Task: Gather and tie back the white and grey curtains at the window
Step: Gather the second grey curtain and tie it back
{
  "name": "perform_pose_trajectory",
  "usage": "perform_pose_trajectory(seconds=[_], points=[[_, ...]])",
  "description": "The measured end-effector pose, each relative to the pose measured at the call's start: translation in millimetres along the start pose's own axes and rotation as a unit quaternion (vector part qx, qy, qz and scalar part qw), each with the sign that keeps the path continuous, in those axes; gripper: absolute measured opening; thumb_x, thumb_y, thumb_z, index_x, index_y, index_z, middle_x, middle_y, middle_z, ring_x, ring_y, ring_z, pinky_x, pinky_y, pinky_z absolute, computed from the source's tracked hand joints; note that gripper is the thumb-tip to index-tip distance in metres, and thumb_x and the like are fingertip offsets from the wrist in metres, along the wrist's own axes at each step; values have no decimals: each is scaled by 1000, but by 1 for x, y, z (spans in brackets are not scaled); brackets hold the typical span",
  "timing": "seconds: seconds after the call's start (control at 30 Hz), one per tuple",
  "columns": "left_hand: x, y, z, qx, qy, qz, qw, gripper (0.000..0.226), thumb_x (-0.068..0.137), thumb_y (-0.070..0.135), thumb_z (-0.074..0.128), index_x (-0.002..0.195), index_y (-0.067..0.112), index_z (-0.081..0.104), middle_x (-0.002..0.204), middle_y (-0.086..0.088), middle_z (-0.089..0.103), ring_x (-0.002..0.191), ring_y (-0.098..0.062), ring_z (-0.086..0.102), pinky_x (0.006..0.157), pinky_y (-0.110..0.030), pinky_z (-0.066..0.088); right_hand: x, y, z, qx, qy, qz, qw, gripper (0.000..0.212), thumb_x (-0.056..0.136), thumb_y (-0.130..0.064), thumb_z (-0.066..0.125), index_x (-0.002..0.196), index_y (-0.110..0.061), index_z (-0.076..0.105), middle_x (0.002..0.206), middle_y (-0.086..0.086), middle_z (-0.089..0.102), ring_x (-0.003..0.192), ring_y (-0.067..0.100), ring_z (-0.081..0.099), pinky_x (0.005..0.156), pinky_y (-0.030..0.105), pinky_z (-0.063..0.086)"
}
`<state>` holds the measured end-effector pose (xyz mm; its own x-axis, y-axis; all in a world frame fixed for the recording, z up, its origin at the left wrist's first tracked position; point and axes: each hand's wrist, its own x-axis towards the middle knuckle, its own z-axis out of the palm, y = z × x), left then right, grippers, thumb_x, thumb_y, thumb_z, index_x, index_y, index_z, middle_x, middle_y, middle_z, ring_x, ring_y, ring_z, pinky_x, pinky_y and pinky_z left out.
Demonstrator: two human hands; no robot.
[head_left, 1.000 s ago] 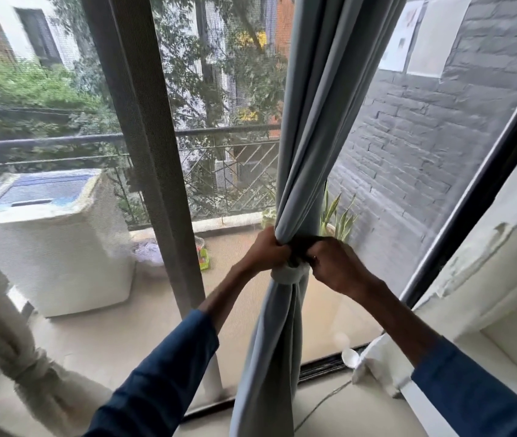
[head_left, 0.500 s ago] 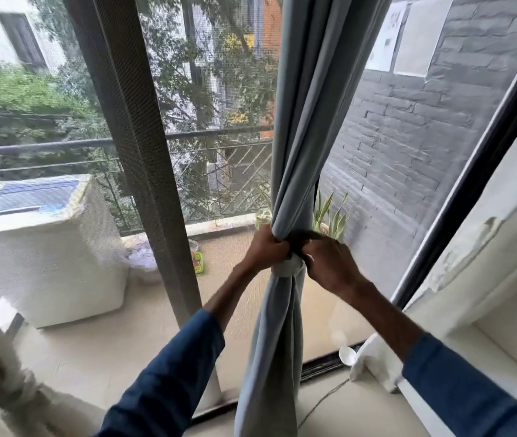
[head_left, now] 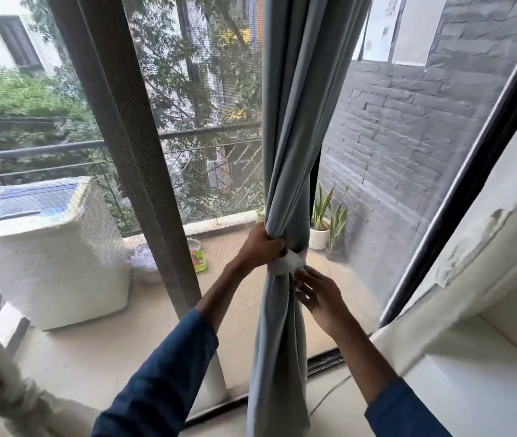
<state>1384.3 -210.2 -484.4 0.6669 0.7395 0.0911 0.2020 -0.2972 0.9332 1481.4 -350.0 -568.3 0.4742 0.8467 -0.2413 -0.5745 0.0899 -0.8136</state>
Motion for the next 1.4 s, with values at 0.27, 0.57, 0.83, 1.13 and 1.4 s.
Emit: perform_pose_trajectory(seconds=[0.27, 0.57, 0.83, 1.13, 1.4], points=[[-1, -6, -1, 14, -15, 7, 1000, 11, 75, 6, 60, 78, -4, 58, 65, -9, 54, 60, -18, 53, 53, -31, 43, 12, 11, -11, 99, -100, 60, 988, 16, 94, -12, 60, 109, -17, 63, 75, -4, 53, 60, 1, 51, 48, 12, 35], [4, -4, 0, 19, 0, 11, 1000, 9, 77, 6, 62, 72, 9, 55, 64, -3, 53, 58, -14, 51, 49, -26, 40, 18, 13, -3, 50, -56, 11, 997, 22, 91, -7, 61, 110, -15, 67, 79, -1, 58, 66, 7, 57, 48, 16, 41], [10, -4, 1, 21, 13, 12, 1000, 10, 76, 4, 62, 71, 8, 54, 63, -2, 52, 59, -18, 50, 52, -30, 40, 23, 16, 8, -2, 9, -63, 998, 8, 98, -13, 58, 99, -10, 66, 68, 0, 53, 53, 9, 48, 43, 20, 30], [11, -6, 5, 83, 26, -9, 996, 26, 65, 28, 61, 79, 6, 60, 68, -7, 62, 62, -25, 63, 56, -37, 52, 29, 29, -21, -31, 104, 55, 993, 5, 89, -5, 66, 87, -4, 71, 66, 4, 63, 48, 8, 47, 40, 16, 30], [-7, -6, 33, 181, 76, 18, 980, 17, 93, 30, 62, 95, 15, 56, 77, 0, 60, 61, -22, 57, 53, -25, 40, 34, 52, -34, 30, 160, 117, 980, 4, 88, -7, 69, 91, -5, 71, 72, 7, 62, 54, 13, 49, 43, 20, 35]])
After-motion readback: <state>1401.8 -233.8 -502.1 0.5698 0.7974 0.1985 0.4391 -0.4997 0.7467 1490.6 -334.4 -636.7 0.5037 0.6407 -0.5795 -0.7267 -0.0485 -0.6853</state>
